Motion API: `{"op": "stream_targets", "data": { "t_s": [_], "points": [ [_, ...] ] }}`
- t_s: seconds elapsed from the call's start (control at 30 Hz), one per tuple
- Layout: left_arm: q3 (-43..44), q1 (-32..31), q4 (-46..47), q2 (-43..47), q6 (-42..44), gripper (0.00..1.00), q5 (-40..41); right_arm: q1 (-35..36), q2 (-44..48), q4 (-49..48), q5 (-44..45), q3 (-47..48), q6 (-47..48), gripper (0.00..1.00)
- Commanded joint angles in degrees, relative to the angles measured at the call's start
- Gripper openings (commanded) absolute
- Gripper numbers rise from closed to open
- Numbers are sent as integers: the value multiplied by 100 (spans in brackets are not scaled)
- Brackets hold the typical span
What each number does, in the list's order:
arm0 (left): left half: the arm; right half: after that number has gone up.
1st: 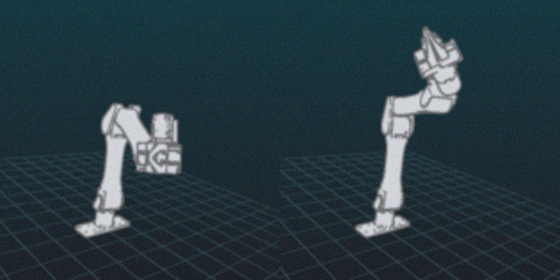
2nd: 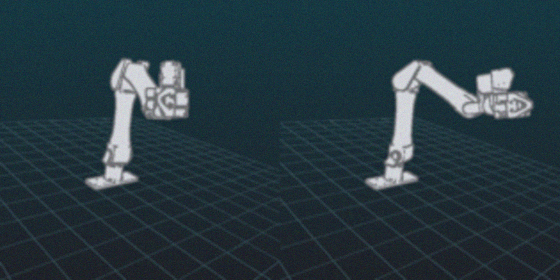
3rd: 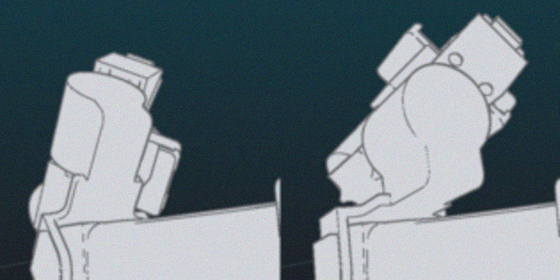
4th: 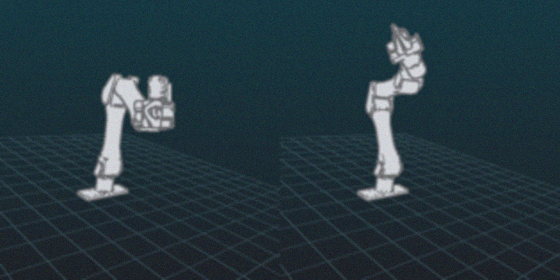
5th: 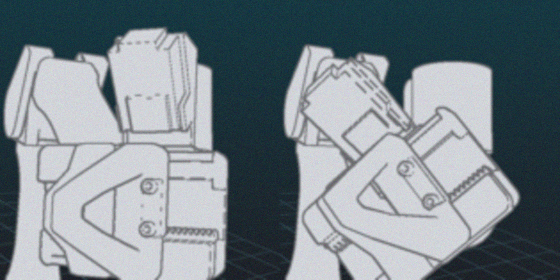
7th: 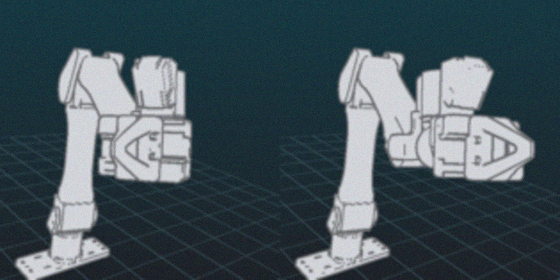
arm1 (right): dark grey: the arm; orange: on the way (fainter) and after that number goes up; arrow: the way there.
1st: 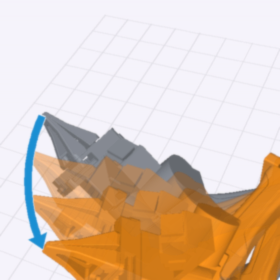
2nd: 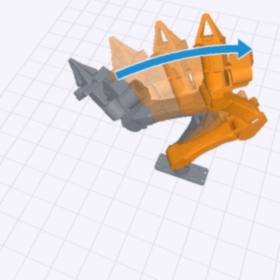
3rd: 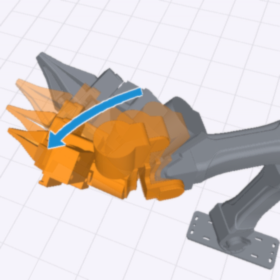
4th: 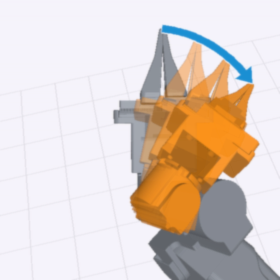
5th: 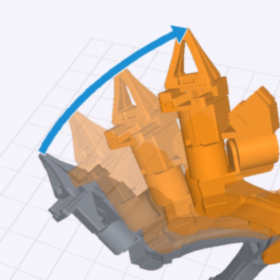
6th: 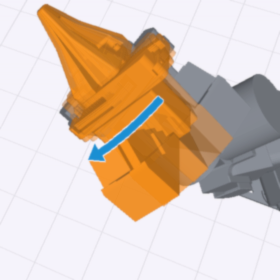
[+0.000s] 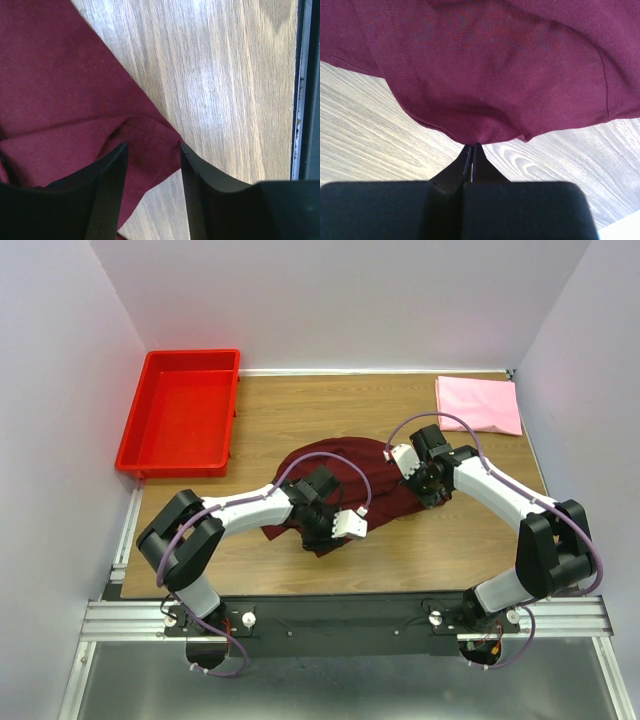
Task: Fold and stack the t-shirts
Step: Flatten the tshirt out
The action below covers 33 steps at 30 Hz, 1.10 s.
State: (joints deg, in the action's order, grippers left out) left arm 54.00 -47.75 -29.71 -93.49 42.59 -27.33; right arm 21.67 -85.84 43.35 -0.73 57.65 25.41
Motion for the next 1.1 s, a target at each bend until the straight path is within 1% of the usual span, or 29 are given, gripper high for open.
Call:
{"op": "stream_targets", "data": {
  "t_s": [0.0,0.07,0.13,0.17,0.27,0.33,0.43,0.47,0.53,0.57,0.6,0.67,0.7,0.8,0.87,0.93,1.07],
  "points": [
    [146,2,-78,-99,65,55,-176,-23,77,59,47,-61,43,1],
    [137,2,-52,-116,83,49,-176,-23,68,59,47,-61,43,1],
    [111,2,-17,-134,83,39,-123,-14,50,59,47,-52,43,1],
    [111,2,-8,-143,83,30,-115,-22,50,59,47,-52,52,1],
    [137,46,-34,-117,39,19,-149,-23,68,59,47,-87,61,1],
    [199,116,-157,-11,39,17,-255,-31,85,59,47,-113,61,1],
    [330,388,-447,147,126,11,-474,-31,129,59,47,-140,96,1],
    [383,485,-543,191,162,6,-536,-31,138,59,47,-166,105,1],
    [524,853,-833,331,206,0,-676,-31,173,59,187,-184,113,1],
    [576,1011,-930,401,276,0,-764,-40,191,68,196,-219,131,1],
    [699,1396,-1122,402,311,0,-800,-40,226,59,214,-228,140,1],
    [805,1776,-1308,367,434,0,-861,-49,252,68,214,-245,148,1],
    [884,2160,-1422,262,548,0,-870,-58,252,59,205,-263,149,1],
    [1016,2646,-1467,-53,663,0,-862,-67,244,68,188,-263,149,1],
    [1112,2875,-1511,-317,672,1,-940,-67,191,59,161,-219,140,1],
    [1253,2876,-1651,-424,742,6,-1045,-67,156,59,161,-166,140,1],
    [1368,2876,-1888,-617,786,12,-1415,-67,138,68,179,-122,149,1]
  ]
}}
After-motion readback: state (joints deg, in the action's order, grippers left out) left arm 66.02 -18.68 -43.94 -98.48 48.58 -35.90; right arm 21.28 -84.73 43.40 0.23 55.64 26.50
